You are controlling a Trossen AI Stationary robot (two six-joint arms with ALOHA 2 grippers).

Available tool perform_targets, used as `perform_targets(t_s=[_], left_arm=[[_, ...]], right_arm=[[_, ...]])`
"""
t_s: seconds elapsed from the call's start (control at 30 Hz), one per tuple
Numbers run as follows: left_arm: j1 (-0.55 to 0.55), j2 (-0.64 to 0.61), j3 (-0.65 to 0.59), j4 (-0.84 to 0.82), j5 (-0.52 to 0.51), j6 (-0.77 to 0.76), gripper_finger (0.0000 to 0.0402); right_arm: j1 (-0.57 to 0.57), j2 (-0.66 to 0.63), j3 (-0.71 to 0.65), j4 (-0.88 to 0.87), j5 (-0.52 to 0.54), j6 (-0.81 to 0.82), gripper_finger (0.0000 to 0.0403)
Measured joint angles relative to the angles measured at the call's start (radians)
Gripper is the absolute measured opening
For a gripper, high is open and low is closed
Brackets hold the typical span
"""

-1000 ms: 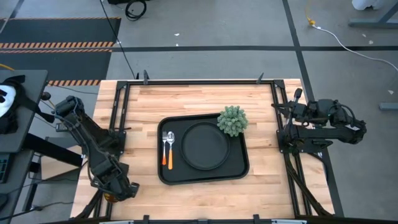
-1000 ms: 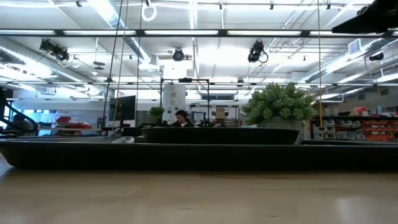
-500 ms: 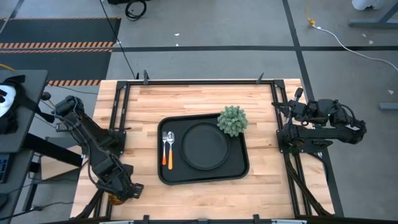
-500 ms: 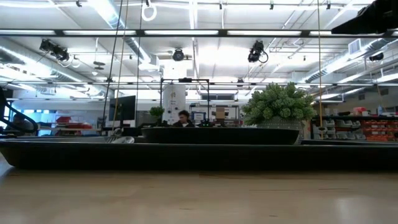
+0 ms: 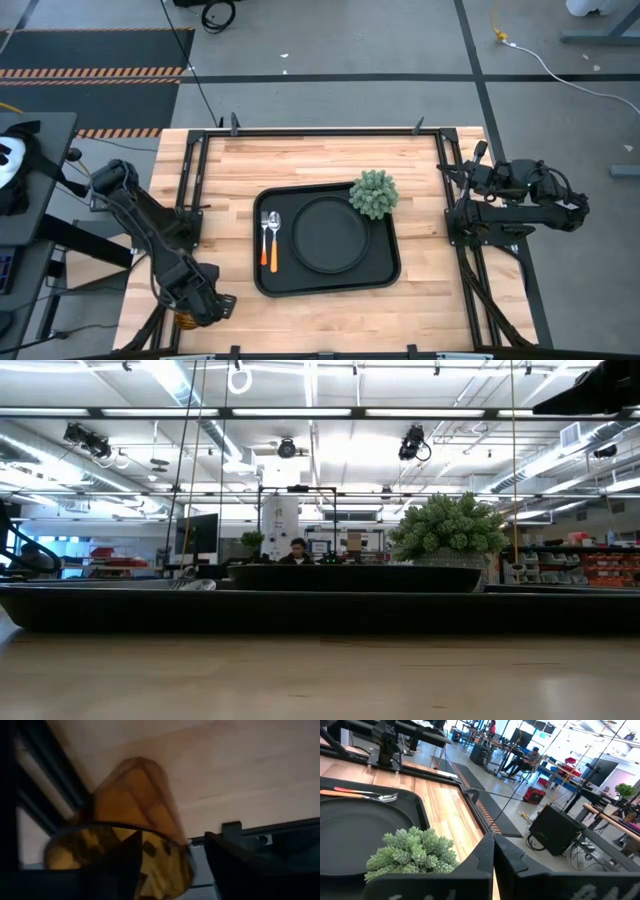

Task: Pick and place plate/cup/fork/spoon on tray
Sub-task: Put the brown cup on the black tray to the top of the orange spoon

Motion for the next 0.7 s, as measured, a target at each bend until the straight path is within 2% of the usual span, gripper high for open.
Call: perform_targets(t_s=[0.2,0.4,0.53,0.7], left_arm=[[0.001,0.029,0.000,0.067,0.000,0.007,0.0125],[0.001,0.029,0.000,0.052,0.005,0.038,0.0023],[0.014,0.027,0.001,0.040,0.005,0.057,0.0017],[0.078,0.028,0.020,0.010,-0.009,0.176,0.0016]], right_arm=[[0.000,0.000,0.000,0.002,0.000,0.000,0.0008],[0.000,0.000,0.000,0.011,0.027,0.000,0.0008],[0.000,0.000,0.000,0.011,0.028,0.000,0.0008],[0.000,0.000,0.000,0.018,0.028,0.004,0.0008]])
